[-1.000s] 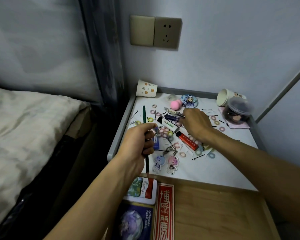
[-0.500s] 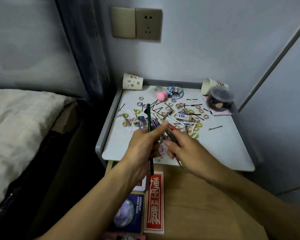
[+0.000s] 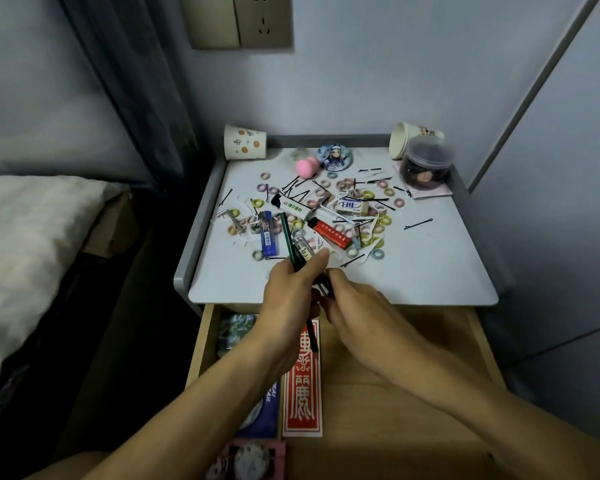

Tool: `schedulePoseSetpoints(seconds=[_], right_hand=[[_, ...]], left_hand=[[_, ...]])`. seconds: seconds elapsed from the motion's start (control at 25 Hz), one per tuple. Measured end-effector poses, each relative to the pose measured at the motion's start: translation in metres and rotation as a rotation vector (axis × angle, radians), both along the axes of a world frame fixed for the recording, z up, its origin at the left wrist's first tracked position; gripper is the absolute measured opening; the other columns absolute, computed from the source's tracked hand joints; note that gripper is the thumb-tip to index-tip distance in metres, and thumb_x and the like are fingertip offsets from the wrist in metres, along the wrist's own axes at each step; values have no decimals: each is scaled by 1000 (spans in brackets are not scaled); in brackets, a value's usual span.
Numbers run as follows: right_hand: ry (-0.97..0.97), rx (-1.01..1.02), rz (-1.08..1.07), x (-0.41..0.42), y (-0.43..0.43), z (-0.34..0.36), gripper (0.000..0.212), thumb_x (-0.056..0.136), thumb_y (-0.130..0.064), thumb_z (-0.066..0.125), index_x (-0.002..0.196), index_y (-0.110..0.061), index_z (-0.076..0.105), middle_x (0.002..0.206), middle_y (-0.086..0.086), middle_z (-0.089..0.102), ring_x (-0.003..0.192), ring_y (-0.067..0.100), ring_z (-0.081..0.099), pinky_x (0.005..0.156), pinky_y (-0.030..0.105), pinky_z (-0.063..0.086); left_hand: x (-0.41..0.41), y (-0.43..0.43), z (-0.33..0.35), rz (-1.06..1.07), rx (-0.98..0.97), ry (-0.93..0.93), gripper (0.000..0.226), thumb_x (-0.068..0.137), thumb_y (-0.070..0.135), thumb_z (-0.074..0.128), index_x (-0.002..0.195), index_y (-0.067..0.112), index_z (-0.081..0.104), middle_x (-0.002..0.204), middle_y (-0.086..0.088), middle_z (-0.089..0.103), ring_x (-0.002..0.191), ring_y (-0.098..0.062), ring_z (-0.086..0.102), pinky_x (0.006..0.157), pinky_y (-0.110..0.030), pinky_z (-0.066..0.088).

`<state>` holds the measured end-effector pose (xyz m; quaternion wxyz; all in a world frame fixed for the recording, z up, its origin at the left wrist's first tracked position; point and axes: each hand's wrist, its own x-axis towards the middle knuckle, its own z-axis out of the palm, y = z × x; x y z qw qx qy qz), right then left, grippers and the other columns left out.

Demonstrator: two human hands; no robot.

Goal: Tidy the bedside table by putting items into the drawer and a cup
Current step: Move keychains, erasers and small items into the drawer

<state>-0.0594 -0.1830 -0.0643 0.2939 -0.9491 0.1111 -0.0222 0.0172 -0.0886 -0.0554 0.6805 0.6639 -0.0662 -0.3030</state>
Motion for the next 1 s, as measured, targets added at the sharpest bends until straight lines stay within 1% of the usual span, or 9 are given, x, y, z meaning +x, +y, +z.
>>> schedulePoseSetpoints(seconds=[0.12, 0.2, 0.32, 0.4, 0.48, 0.64, 0.76, 0.88, 1.0], right_hand=[[57, 169, 30, 4, -1, 6, 30, 100, -24, 47, 130, -27, 45, 102, -4, 67, 86, 11, 66, 74, 35, 57], [90, 122, 23, 3, -7, 16, 25, 99, -37, 47, 120, -30, 59, 96, -14, 68, 79, 6, 66, 71, 29, 55], [-109, 79, -144, 7, -28, 28, 30, 96, -44, 47, 98, -27, 72, 87, -11, 72, 73, 9, 66, 69, 33, 55], [-293, 369, -234, 11, -37, 28, 18, 96, -29, 55, 96, -24, 72, 88, -8, 72, 77, 7, 65, 70, 30, 53], [-306, 616, -184, 14, -31, 26, 12, 93, -22, 62, 100, -24, 72, 97, -6, 71, 89, 6, 65, 77, 28, 53], [-213, 754, -147, 12, -15, 20, 8, 91, -20, 65, 95, -20, 72, 96, -4, 72, 96, 5, 65, 85, 29, 53], [-347, 876, -295, 12, -25, 25, 16, 97, -22, 56, 90, -19, 70, 88, -3, 73, 90, 10, 67, 90, 31, 50], [-647, 1201, -449, 12, -39, 38, 27, 104, -26, 40, 89, -11, 56, 65, 2, 57, 62, 18, 60, 68, 34, 55], [-688, 1257, -490, 9, -49, 41, 31, 105, -32, 36, 90, -11, 53, 57, -3, 37, 47, 10, 34, 44, 23, 32]], left_hand=[[1, 2, -1, 8, -18, -25, 32, 97, 27, 57, 104, -3, 63, 86, -19, 65, 75, -29, 63, 62, -34, 49], [4, 4, -1, 22, -34, -20, 25, 98, 26, 55, 102, 2, 61, 84, -16, 64, 71, -28, 56, 60, -37, 43], [10, 11, -3, -31, 4, -86, 19, 101, 27, 51, 101, 10, 58, 77, -6, 58, 63, -18, 47, 58, -31, 38], [6, 13, -2, -186, 84, -171, 16, 101, 26, 49, 100, 12, 56, 73, -2, 55, 54, -6, 45, 52, -19, 37], [1, 11, -4, -328, 132, -228, 12, 101, 22, 48, 101, 12, 54, 70, 1, 53, 47, 0, 42, 48, -15, 34], [-1, 8, -5, -435, 129, -266, 8, 100, 15, 48, 98, 18, 55, 58, 11, 51, 47, 0, 43, 50, -17, 34], [-1, 11, -9, -428, 221, -251, 15, 97, 22, 55, 101, 7, 56, 65, 3, 54, 62, -14, 50, 62, -29, 41], [-2, 15, -21, -448, 318, -253, 22, 93, 27, 60, 96, 6, 58, 65, 2, 56, 66, -19, 53, 67, -37, 43], [-6, 17, -21, -424, 361, -281, 17, 92, 30, 63, 94, 14, 61, 69, 2, 59, 66, -17, 58, 67, -38, 48]])
